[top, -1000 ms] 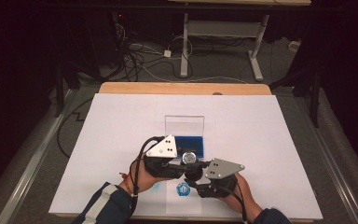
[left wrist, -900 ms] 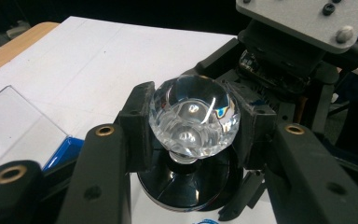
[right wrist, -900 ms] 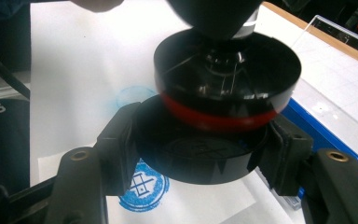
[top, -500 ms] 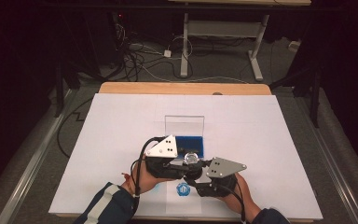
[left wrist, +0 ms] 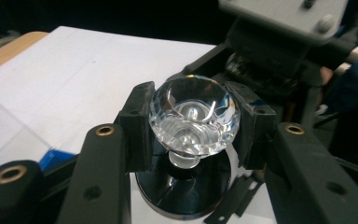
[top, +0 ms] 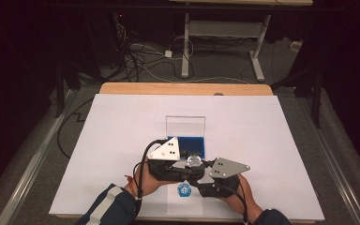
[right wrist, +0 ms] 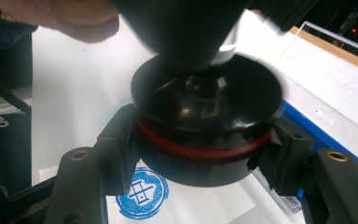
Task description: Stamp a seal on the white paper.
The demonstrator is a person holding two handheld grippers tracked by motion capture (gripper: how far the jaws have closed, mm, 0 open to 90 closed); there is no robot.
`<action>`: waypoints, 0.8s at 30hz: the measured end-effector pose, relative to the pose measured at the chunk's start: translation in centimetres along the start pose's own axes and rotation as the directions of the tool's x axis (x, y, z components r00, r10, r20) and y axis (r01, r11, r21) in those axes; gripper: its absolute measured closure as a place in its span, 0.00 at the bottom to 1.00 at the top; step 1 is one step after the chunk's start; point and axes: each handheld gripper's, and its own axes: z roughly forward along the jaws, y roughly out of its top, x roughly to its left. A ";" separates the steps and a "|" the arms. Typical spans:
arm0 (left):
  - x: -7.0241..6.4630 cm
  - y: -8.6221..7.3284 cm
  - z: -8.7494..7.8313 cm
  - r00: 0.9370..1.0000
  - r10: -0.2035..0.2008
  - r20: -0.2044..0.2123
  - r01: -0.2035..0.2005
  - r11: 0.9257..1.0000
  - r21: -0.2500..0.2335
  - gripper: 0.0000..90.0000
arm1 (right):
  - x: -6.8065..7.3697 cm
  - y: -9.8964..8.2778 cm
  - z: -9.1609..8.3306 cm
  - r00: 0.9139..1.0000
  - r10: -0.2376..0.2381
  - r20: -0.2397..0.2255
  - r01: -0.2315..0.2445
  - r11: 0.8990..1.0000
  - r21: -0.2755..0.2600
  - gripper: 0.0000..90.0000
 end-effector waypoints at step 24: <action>0.0 -0.7 0.3 0.999 -0.034 0.026 0.037 0.992 -0.124 0.60 | -0.3 -0.2 -0.3 0.999 0.041 -0.010 -0.041 0.998 -0.039 0.43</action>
